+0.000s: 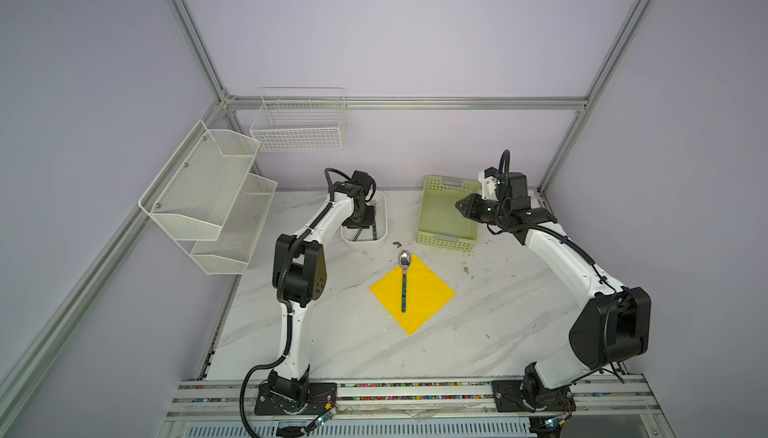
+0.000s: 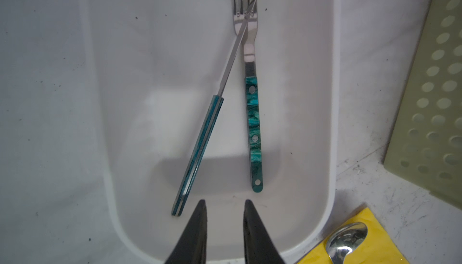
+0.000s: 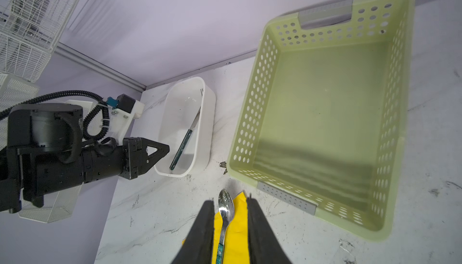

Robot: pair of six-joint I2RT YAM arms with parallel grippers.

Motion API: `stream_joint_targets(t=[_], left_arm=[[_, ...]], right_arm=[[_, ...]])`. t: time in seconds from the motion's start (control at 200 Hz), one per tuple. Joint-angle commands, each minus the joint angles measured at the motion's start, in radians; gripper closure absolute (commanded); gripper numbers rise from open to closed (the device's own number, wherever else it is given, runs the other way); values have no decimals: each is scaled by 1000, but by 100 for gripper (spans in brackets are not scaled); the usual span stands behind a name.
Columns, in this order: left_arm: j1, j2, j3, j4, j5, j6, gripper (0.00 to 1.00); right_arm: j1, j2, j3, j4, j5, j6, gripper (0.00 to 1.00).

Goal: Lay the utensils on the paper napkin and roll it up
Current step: 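Lower the left gripper onto the green-handled fork and close on its handle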

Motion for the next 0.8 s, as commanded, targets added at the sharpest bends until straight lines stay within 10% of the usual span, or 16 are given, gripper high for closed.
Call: stream_joint_targets(t=[0.0, 0.795], left_arm=[[-1, 41, 134, 6, 39, -63, 74], [-21, 217, 199, 212, -51, -155, 71]], right_arm=[[9, 17, 30, -28, 20, 5, 73], [11, 9, 32, -62, 18, -5, 72]])
